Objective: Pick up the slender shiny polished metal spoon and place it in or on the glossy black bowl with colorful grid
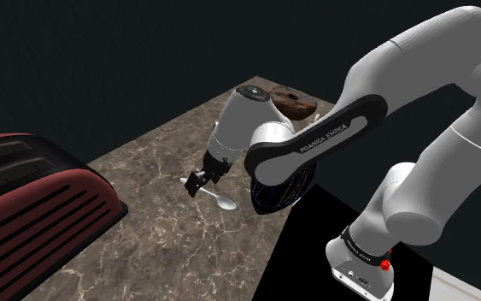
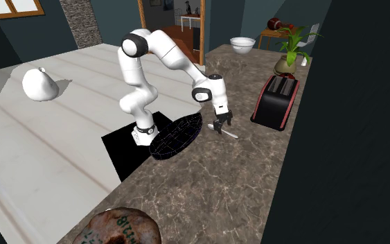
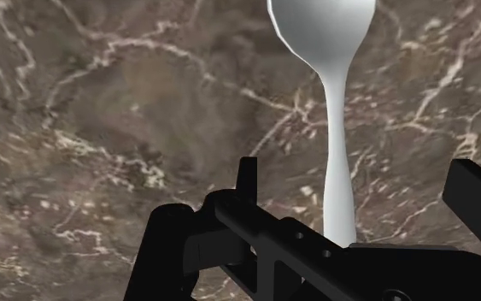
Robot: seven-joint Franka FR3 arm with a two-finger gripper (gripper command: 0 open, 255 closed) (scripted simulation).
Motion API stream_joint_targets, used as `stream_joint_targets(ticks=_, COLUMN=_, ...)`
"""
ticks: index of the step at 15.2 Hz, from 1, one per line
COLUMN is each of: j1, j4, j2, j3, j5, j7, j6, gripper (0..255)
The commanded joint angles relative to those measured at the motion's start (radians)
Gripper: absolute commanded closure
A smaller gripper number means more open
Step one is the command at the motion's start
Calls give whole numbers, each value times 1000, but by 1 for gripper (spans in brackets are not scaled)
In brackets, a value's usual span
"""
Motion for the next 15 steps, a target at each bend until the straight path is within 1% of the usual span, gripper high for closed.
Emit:
stream_joint_targets(ticks=1, j1=-2, j4=-1, j2=13, j3=1, j5=-10, j7=7, j6=13, gripper=0)
stream_joint_targets(ticks=7, j1=-2, j4=-1, j2=13, j3=1, j5=-10, j7=7, j6=13, gripper=0)
stream_joint_targets(ticks=8, j1=-2, j4=-1, j2=13, j3=1, j5=-10, j7=7, j6=13, gripper=255)
stream_joint_targets(ticks=15, j1=-2, j4=-1, j2=13, j3=1, j5=-10, j7=7, j6=13, gripper=255)
